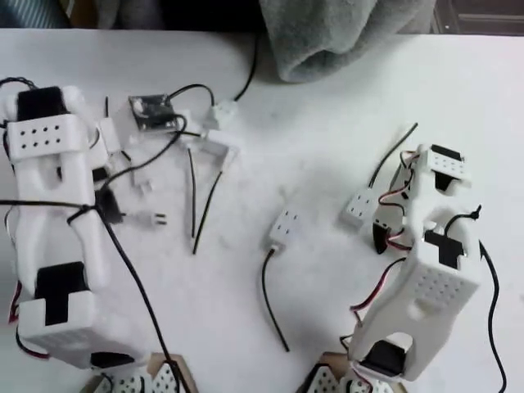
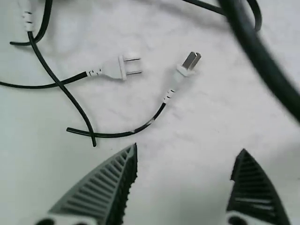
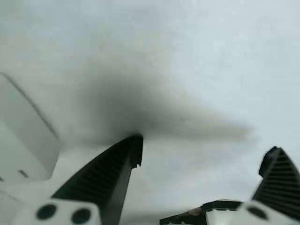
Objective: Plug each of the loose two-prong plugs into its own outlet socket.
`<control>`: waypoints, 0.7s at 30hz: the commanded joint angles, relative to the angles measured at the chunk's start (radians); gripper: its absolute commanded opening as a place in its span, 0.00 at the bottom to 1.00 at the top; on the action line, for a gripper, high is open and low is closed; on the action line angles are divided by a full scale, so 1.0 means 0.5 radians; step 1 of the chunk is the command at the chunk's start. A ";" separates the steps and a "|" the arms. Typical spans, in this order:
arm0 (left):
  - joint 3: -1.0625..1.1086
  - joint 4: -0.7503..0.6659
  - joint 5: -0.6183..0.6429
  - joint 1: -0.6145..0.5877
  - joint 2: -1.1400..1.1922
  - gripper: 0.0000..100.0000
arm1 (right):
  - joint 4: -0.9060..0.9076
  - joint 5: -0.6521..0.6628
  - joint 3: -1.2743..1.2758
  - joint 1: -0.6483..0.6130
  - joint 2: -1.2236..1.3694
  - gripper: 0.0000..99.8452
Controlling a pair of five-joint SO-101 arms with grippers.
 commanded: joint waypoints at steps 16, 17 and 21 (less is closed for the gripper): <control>0.660 -0.850 -0.614 0.213 -0.008 0.25 | -0.035 0.021 -0.009 -0.023 0.029 0.39; 0.675 -0.856 -0.614 0.210 -0.005 0.26 | -0.038 0.021 -0.009 -0.023 0.029 0.39; 0.792 -0.945 -0.614 0.210 0.084 0.28 | -0.038 0.021 -0.009 -0.026 0.026 0.39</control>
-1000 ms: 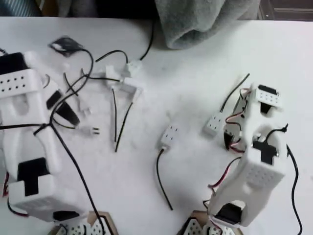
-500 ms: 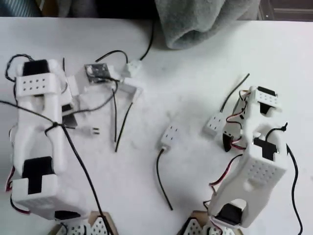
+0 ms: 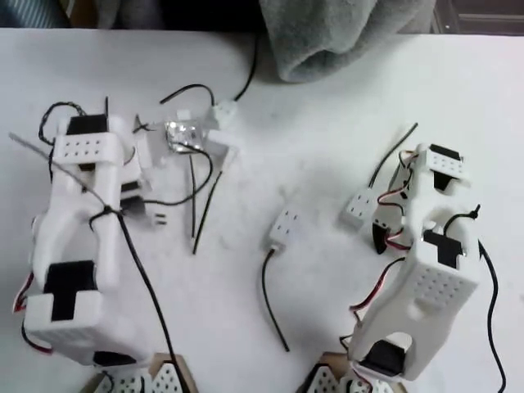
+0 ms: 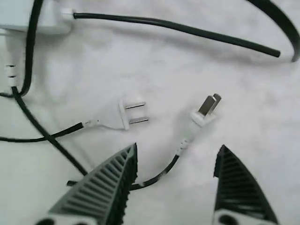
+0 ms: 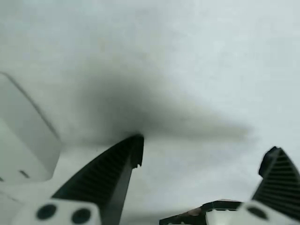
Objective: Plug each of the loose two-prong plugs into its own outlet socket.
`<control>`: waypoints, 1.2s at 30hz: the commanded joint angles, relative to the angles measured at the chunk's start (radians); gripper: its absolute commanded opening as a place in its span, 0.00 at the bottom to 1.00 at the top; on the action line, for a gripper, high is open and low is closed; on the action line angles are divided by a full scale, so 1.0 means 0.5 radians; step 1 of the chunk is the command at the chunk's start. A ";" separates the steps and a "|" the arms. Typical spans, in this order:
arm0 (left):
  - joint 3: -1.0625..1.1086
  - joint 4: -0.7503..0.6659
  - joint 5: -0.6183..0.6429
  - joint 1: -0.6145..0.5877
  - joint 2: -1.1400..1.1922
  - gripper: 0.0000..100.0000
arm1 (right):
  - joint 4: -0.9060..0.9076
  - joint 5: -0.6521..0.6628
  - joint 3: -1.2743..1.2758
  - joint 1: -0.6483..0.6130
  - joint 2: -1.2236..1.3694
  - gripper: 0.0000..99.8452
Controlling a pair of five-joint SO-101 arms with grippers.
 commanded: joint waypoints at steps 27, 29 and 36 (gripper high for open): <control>0.086 -0.236 -0.700 -0.124 0.385 0.28 | -0.041 0.021 -0.012 -0.020 0.032 0.39; 0.086 -0.236 -0.700 -0.106 0.376 0.28 | -0.041 0.021 -0.012 -0.020 0.032 0.39; 0.083 -0.239 -0.697 -0.035 0.376 0.28 | -0.041 0.021 -0.012 -0.020 0.035 0.39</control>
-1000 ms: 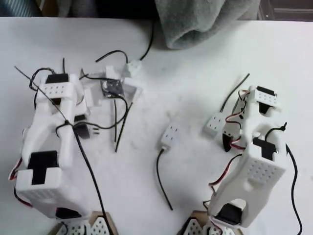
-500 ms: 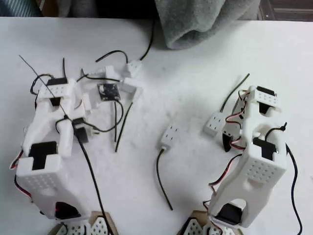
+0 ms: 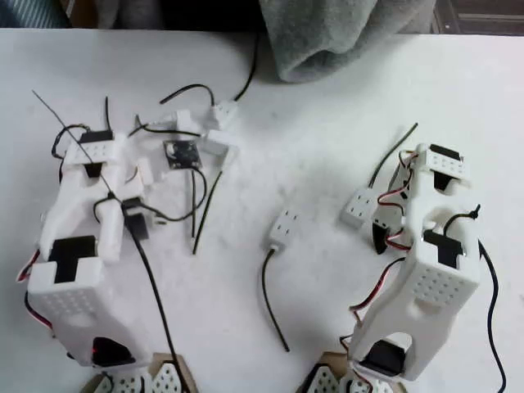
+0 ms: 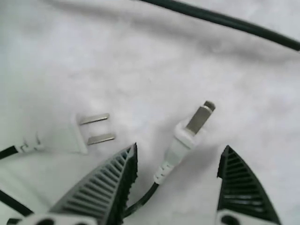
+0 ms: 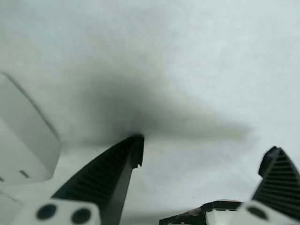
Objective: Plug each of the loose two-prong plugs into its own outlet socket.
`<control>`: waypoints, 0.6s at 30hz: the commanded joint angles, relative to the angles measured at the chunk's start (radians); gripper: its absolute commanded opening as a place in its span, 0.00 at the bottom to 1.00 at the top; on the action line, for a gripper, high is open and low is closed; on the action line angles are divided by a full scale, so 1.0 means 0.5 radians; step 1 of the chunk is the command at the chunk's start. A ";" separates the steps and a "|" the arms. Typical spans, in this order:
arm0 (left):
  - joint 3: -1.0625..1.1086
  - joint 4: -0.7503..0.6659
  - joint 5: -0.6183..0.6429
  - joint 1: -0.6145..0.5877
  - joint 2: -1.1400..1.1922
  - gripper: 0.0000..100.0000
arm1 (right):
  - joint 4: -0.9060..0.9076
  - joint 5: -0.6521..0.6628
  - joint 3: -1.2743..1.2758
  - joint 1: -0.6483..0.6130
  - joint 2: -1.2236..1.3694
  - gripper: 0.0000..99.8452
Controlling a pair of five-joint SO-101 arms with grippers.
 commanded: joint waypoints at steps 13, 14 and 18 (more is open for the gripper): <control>-0.031 -0.052 -0.700 0.094 -0.014 0.28 | -0.063 0.021 -0.012 -0.020 0.041 0.39; -0.028 -0.052 -0.703 0.094 -0.014 0.28 | -0.063 0.021 -0.012 -0.020 0.041 0.39; -0.025 -0.052 -0.709 0.094 -0.014 0.21 | -0.066 0.021 -0.012 -0.020 0.041 0.39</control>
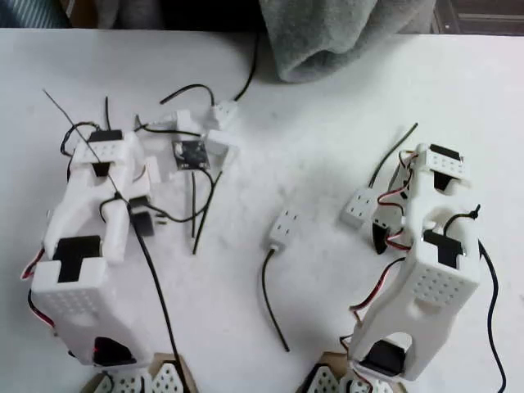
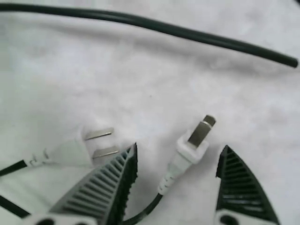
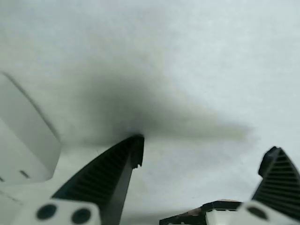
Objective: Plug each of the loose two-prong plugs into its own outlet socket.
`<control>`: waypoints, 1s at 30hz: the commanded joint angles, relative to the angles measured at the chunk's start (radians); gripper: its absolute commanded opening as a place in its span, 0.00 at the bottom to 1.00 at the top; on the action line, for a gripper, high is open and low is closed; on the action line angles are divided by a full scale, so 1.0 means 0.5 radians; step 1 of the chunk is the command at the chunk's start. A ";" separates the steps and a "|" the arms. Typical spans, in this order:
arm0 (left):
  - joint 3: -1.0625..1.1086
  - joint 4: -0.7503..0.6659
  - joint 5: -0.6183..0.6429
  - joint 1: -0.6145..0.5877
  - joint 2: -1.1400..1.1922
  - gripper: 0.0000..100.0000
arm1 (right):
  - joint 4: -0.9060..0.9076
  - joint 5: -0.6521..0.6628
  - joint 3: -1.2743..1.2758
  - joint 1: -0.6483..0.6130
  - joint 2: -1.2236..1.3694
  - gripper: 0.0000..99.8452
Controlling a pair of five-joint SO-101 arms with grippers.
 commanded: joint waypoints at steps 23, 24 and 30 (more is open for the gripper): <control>-0.037 -0.009 -0.445 0.084 -0.026 0.25 | -0.066 0.021 -0.012 -0.023 0.044 0.39; -0.037 -0.009 -0.393 0.118 -0.026 0.27 | -0.066 0.021 -0.012 -0.023 0.044 0.39; -0.037 -0.009 -0.381 0.167 -0.020 0.27 | -0.066 0.021 -0.012 -0.023 0.044 0.39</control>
